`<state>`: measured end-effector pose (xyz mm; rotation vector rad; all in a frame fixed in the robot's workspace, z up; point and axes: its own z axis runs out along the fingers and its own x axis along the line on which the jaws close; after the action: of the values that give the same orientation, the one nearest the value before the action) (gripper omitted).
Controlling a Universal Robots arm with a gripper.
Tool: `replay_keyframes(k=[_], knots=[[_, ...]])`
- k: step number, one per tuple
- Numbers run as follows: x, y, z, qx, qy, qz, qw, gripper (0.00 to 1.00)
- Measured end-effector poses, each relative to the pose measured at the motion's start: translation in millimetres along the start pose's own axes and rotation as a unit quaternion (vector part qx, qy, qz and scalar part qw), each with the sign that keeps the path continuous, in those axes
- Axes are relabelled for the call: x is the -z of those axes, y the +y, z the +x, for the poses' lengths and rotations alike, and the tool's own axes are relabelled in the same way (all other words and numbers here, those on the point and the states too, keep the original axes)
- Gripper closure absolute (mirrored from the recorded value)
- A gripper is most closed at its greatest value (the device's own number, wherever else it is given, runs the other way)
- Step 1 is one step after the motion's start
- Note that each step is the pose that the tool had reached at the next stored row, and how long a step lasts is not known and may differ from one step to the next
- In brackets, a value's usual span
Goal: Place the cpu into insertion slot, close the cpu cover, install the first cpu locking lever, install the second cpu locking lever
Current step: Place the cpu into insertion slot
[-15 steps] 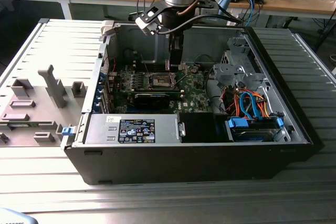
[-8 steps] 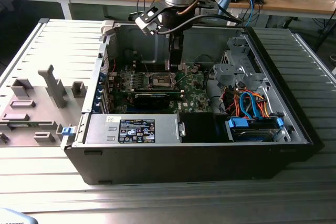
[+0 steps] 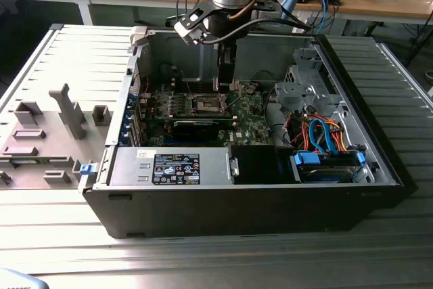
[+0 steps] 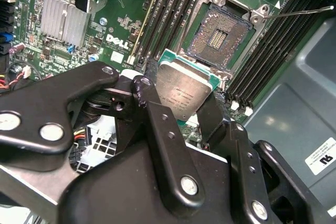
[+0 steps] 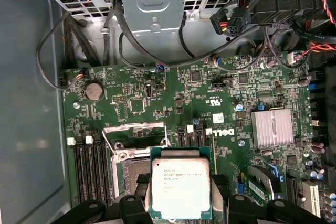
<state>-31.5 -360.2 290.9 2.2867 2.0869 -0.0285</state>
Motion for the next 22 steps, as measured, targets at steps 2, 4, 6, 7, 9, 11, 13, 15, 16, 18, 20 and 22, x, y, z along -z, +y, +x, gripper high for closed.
replay_keyframes(k=[2,4,6,7,9,11,13,15,16,18,20,22], knots=[[0.0,0.0,0.0,-0.001,0.0,0.0001,1.0,0.45],[0.0,0.0,0.0,-0.002,0.0,0.0001,1.0,0.45],[0.0,0.0,0.0,-0.003,-0.0001,0.0001,1.0,0.45],[-0.1,0.0,0.0,-0.004,0.0,0.0001,0.99999,0.45],[-0.1,0.0,0.0,-0.005,-0.0001,0.0002,0.99999,0.45],[-0.1,0.0,0.0,-0.005,-0.0001,0.0002,0.99999,0.45],[-0.1,0.0,0.0,-0.007,-0.0001,0.0003,0.99998,0.45],[-0.1,0.0,0.0,-0.008,-0.0002,0.0003,0.99997,0.45],[-0.1,0.0,0.0,-0.008,-0.0002,0.0004,0.99997,0.45],[-0.1,0.0,0.0,-0.009,-0.0002,0.0004,0.99996,0.45],[-0.1,0.0,0.0,-0.01,-0.0002,0.0004,0.99995,0.45],[-0.1,0.0,0.0,-0.011,-0.0002,0.0005,0.99994,0.45]])
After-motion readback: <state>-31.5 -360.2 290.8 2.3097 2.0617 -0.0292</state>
